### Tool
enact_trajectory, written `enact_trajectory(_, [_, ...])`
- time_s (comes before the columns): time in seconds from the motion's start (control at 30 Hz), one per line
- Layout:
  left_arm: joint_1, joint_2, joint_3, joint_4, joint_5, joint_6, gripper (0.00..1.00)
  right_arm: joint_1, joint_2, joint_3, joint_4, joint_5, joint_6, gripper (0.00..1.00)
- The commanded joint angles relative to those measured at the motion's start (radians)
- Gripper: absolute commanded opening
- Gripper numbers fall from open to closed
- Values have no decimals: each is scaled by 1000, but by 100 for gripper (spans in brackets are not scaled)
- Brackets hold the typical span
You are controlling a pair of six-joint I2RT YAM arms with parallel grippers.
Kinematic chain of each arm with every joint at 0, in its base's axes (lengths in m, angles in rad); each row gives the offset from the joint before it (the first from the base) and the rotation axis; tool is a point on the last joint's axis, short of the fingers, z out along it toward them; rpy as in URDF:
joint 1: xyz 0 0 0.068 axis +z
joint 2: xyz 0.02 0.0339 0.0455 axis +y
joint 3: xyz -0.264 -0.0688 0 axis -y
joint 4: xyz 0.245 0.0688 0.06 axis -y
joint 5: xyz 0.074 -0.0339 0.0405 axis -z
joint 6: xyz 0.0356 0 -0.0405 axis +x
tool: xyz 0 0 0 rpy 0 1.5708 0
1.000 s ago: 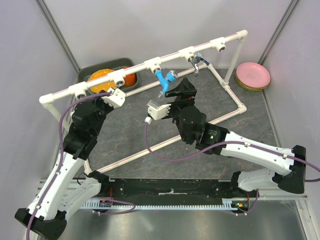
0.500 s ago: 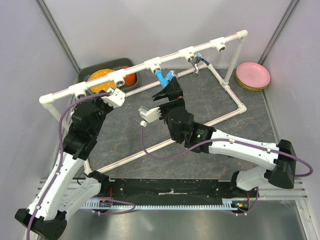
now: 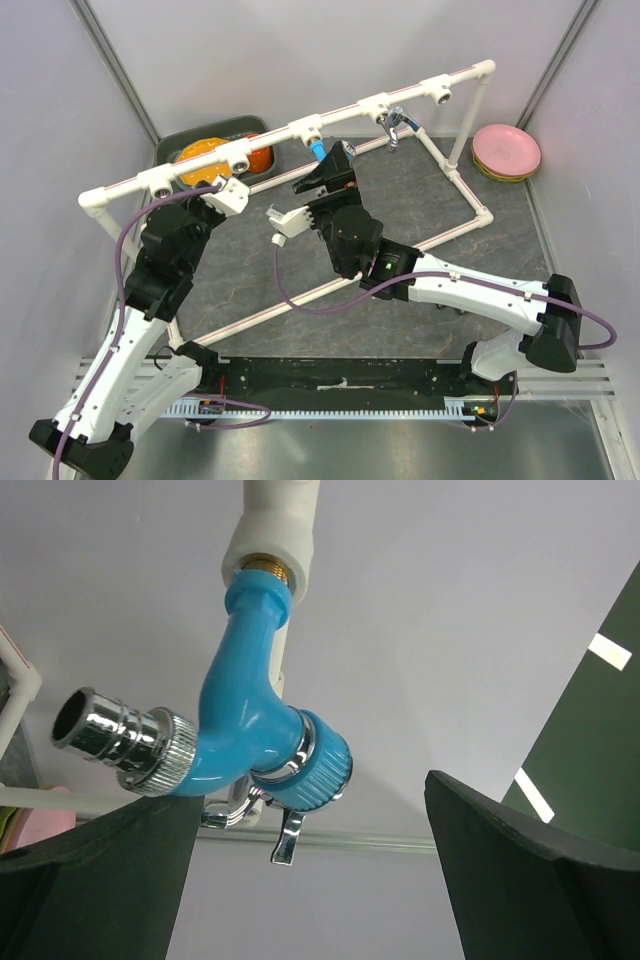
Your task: Install the water faucets
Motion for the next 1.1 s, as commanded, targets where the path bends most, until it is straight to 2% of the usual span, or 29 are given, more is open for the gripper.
enact_trajectory(0.0, [5, -10, -2, 18, 10, -21, 31, -10, 14, 66, -10, -2, 9, 98])
enact_trajectory(0.2, [5, -11, -3, 18, 10, -21, 31, -39, 28, 76, -49, 0, 44, 93])
enact_trajectory(0.37, [5, -11, -5, 20, 10, -21, 31, -47, 36, 84, -82, -6, 92, 81])
enact_trajectory(0.5, [5, -13, -5, 18, 8, -21, 31, -50, 39, 83, -88, -6, 119, 63])
enact_trajectory(0.63, [5, -13, -5, 20, 8, -20, 31, -53, 42, 83, -96, 1, 172, 54])
enact_trajectory(0.77, [5, -15, -5, 18, 8, -21, 31, -61, 44, 92, -120, 4, 259, 48])
enact_trajectory(0.9, [5, -13, -3, 20, 10, -21, 31, -65, 39, 106, -146, -17, 429, 35])
enact_trajectory(1.07, [6, -13, -5, 20, 10, -21, 31, -73, 30, 125, -177, -39, 627, 27])
